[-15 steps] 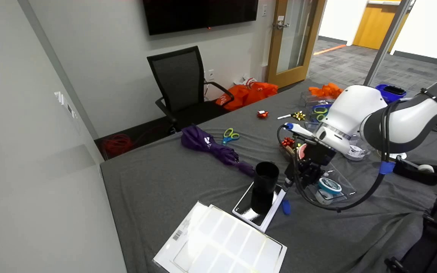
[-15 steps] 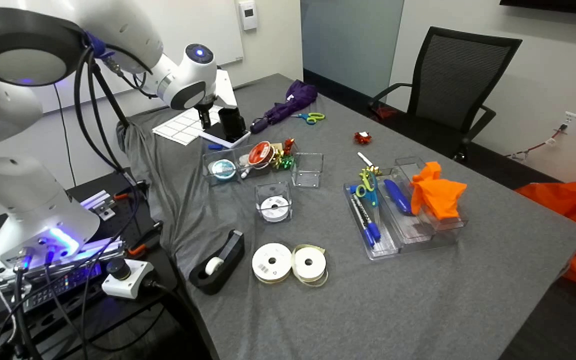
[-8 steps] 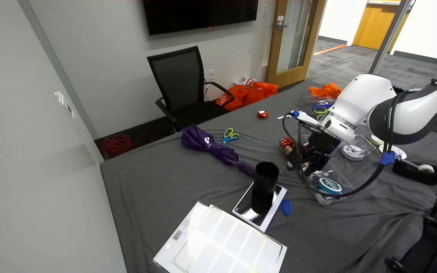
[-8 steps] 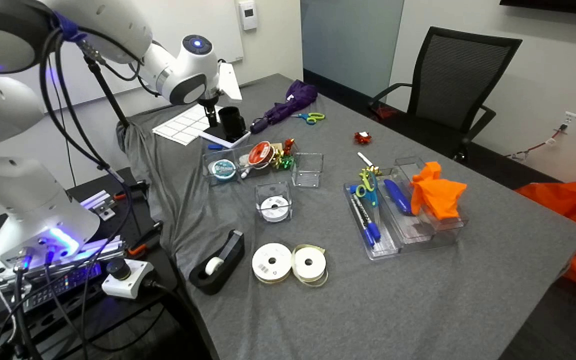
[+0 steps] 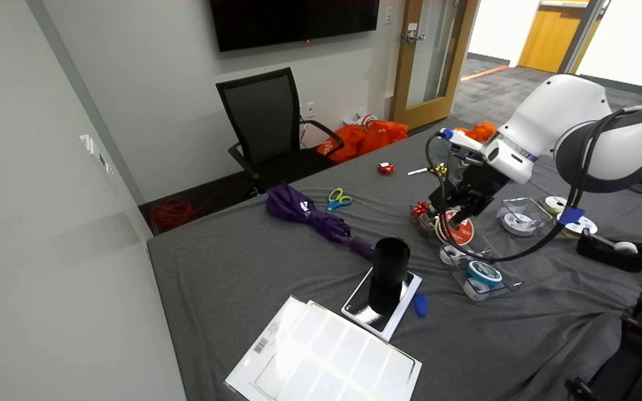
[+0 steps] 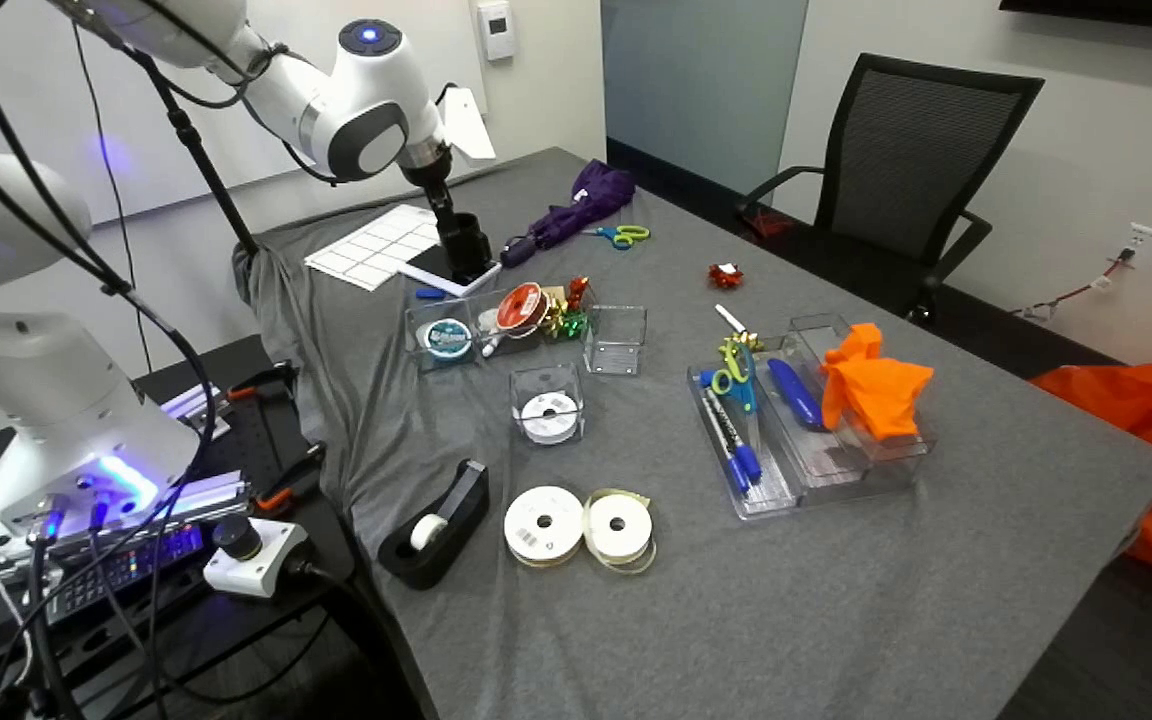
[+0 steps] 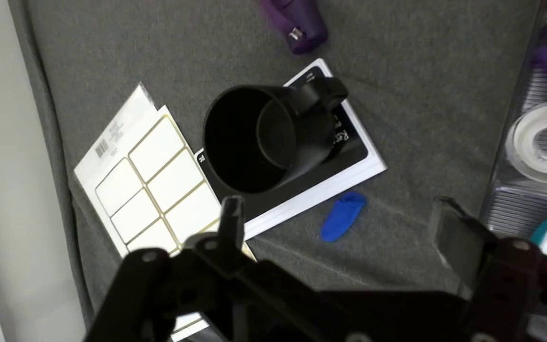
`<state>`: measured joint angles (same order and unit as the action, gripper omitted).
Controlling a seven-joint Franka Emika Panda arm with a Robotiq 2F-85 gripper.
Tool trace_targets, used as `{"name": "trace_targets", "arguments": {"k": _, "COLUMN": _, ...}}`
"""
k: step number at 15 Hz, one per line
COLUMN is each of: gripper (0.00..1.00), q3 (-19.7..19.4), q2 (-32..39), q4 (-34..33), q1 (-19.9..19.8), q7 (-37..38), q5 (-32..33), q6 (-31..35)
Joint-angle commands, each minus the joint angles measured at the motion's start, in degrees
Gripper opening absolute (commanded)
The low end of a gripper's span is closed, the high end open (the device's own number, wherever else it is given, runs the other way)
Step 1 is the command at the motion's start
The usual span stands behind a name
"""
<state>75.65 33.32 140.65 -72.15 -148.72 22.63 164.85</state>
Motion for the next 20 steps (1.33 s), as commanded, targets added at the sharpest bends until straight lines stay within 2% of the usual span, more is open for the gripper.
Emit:
{"name": "trace_targets", "arguments": {"k": 1, "gripper": 1.00, "q3": 1.77, "q2": -3.25, "q4": 0.84, "q1": -3.75, "q7": -0.79, "q5": 0.38, "q6": -3.94}}
{"name": "trace_targets", "arguments": {"k": 3, "gripper": 1.00, "q3": 1.11, "q2": -4.77, "q4": 0.69, "q1": -4.04, "q7": -0.78, "q5": 0.95, "q6": -7.10}}
{"name": "trace_targets", "arguments": {"k": 6, "gripper": 1.00, "q3": 0.81, "q2": -4.37, "q4": -0.18, "q1": -4.95, "q7": -0.36, "q5": 4.94, "q6": -15.35}}
{"name": "trace_targets", "arguments": {"k": 8, "gripper": 1.00, "q3": 0.93, "q2": -2.29, "q4": -0.85, "q1": -5.40, "q7": -0.52, "q5": 9.27, "q6": -20.79}}
{"name": "trace_targets", "arguments": {"k": 11, "gripper": 1.00, "q3": 0.25, "q2": 3.87, "q4": -1.89, "q1": -4.63, "q7": -0.90, "q5": 19.54, "q6": -27.31}}
{"name": "trace_targets", "arguments": {"k": 15, "gripper": 1.00, "q3": -3.06, "q2": 7.77, "q4": -2.25, "q1": -1.53, "q7": -0.77, "q5": 30.34, "q6": -30.77}}
{"name": "trace_targets", "arguments": {"k": 20, "gripper": 1.00, "q3": -9.84, "q2": 7.94, "q4": -2.77, "q1": 3.55, "q7": -0.65, "q5": 36.64, "q6": -29.85}}
